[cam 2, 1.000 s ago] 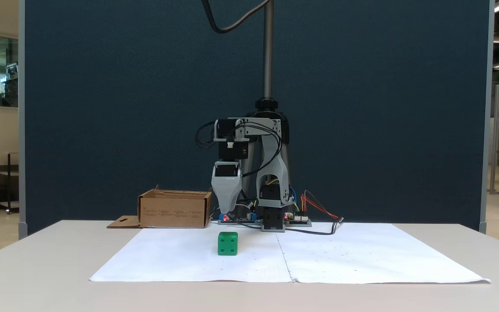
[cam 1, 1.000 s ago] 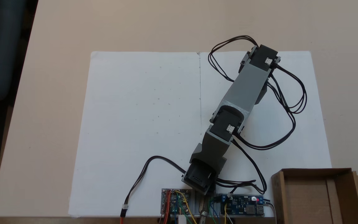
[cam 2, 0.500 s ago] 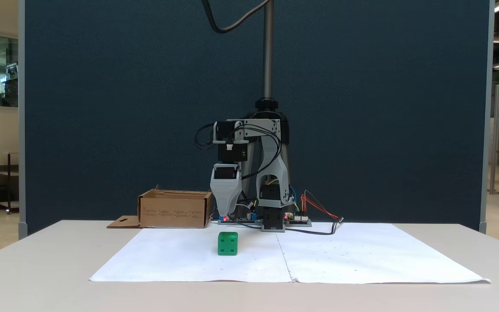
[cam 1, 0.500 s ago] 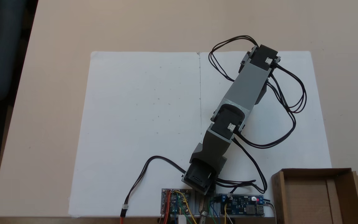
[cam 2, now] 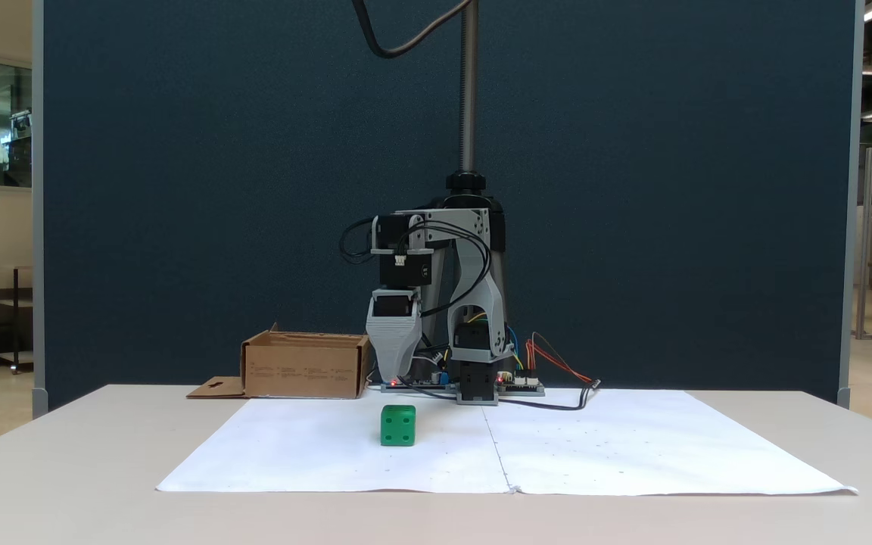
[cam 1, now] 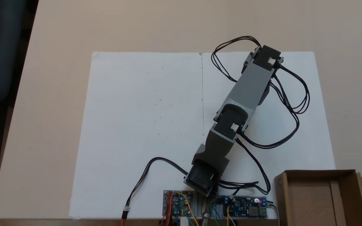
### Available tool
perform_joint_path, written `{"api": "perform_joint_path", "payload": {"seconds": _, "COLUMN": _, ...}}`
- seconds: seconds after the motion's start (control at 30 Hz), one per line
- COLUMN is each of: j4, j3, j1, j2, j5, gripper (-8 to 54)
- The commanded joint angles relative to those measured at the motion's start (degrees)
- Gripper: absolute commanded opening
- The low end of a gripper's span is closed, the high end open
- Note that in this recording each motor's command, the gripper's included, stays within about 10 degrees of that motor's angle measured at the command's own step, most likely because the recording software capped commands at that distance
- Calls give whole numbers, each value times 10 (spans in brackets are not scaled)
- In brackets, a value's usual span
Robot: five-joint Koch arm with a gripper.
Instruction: Grasp a green dice and put it in the bin.
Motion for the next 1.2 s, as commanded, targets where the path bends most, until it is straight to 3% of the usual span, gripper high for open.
{"api": "perform_joint_path", "payload": {"seconds": 0.0, "j4": -60, "j3": 13, "j1": 4, "j2": 12, "j5": 36, "gripper": 425}}
{"api": "perform_joint_path", "payload": {"seconds": 0.67, "j4": -109, "j3": 77, "j1": -1, "j2": 11, "j5": 36, "gripper": 425}}
{"api": "perform_joint_path", "payload": {"seconds": 1.17, "j4": -171, "j3": 79, "j1": -2, "j2": -77, "j5": 33, "gripper": 425}}
